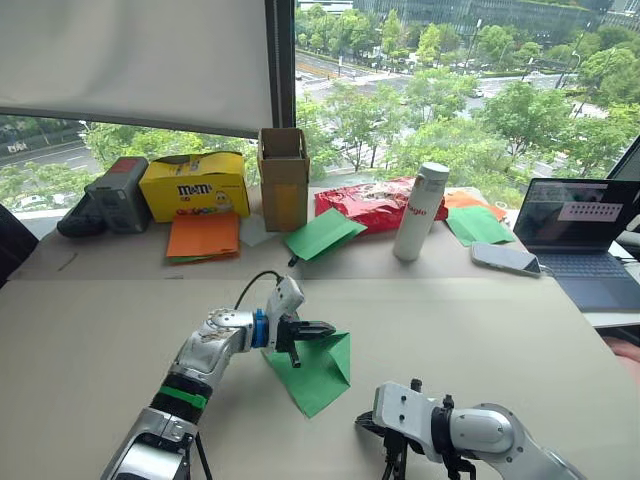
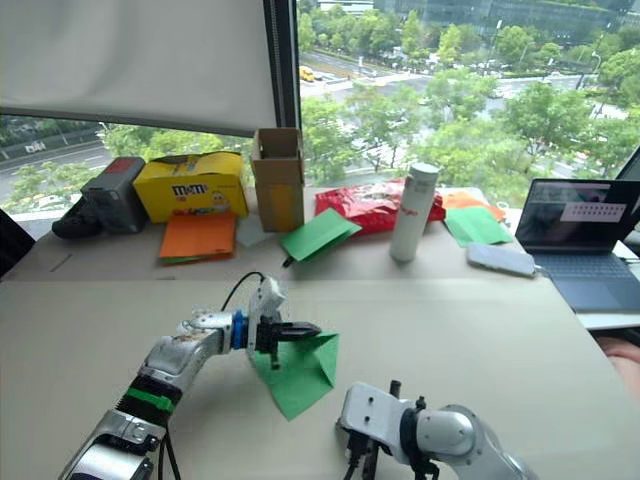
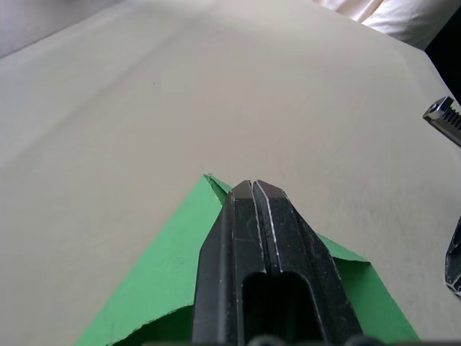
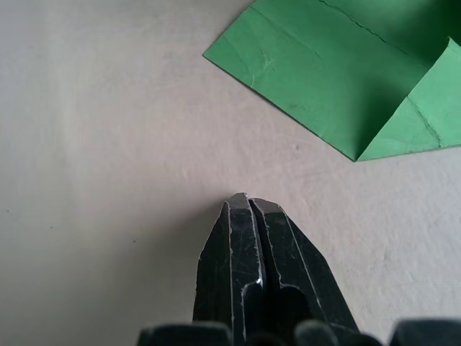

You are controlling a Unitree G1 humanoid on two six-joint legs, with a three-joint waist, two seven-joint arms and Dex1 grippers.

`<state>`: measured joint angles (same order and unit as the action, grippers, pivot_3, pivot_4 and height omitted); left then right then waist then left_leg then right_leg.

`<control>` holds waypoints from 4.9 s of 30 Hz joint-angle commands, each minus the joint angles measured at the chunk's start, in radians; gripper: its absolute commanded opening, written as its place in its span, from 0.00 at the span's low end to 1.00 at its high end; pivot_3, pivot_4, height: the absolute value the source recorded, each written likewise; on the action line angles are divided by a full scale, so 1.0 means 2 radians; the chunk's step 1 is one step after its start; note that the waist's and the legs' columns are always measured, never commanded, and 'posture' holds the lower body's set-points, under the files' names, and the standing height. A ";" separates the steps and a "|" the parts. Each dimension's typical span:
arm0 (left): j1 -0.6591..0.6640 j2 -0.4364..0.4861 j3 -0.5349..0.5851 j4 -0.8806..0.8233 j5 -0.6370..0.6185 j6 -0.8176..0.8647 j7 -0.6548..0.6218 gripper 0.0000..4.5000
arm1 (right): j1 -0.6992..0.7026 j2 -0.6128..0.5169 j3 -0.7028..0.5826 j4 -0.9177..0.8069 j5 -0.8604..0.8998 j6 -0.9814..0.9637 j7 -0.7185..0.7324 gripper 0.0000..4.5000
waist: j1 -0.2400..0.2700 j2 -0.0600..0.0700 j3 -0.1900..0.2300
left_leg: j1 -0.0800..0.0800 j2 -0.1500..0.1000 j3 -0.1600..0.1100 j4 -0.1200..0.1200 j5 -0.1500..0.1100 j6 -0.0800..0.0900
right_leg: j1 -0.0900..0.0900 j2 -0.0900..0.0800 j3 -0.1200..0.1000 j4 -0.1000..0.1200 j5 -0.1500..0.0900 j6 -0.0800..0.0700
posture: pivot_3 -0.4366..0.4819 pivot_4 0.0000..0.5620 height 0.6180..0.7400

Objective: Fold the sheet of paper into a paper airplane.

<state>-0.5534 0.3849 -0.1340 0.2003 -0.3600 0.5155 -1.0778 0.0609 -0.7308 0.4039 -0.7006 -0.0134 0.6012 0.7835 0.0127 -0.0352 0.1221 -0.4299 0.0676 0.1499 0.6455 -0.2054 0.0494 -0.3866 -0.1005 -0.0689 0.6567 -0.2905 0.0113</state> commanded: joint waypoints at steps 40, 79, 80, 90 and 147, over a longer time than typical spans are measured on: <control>0.009 0.084 0.015 0.054 0.072 -0.292 -0.090 0.41 | -0.076 0.060 -0.099 0.061 0.084 0.083 -0.024 0.00 | -0.003 0.001 0.004 | -0.001 0.001 0.000 0.000 0.001 -0.001 | -0.001 0.001 -0.001 0.001 0.000 -0.001 | 0.48 0.27 0.99; 0.115 0.094 0.029 -0.299 0.078 0.257 0.117 0.00 | -0.144 0.052 -0.068 0.120 0.062 0.062 -0.064 0.00 | -0.012 0.004 0.007 | -0.005 0.001 -0.002 0.002 0.002 -0.003 | -0.004 0.003 0.000 0.004 -0.001 0.003 | 0.48 0.27 0.99; 0.124 0.086 0.035 -0.316 0.078 0.279 0.135 0.00 | -0.149 0.054 -0.065 0.125 0.061 0.059 -0.063 0.00 | -0.011 0.004 0.007 | -0.005 0.001 -0.002 0.002 0.002 -0.003 | -0.004 0.003 0.001 0.004 -0.001 0.003 | 0.48 0.27 0.99; 0.150 0.023 0.040 -0.389 0.063 0.357 0.254 0.06 | -0.174 0.063 -0.052 0.155 0.053 0.040 -0.050 0.00 | -0.005 0.004 0.007 | -0.004 0.000 -0.002 0.002 0.004 -0.006 | -0.003 0.003 0.001 0.004 0.000 0.001 | 0.48 0.27 0.99; 0.058 0.094 -0.017 0.085 0.039 -0.161 -0.121 0.00 | -0.129 0.056 -0.087 0.069 0.070 0.102 -0.064 0.00 | -0.005 0.004 0.007 | -0.005 0.000 -0.002 0.003 0.002 -0.003 | -0.003 0.003 0.000 0.004 0.000 0.001 | 0.48 0.27 0.99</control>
<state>-0.4459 0.5786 -0.1433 0.3348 -0.3263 0.2659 -1.3130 -0.1838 -0.6170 0.2364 -0.5282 0.1134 0.8073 0.6505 0.0020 -0.0272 0.1361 -0.4392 0.0679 0.1456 0.6505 -0.2013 0.0436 -0.3934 -0.0947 -0.0679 0.6643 -0.2908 0.0132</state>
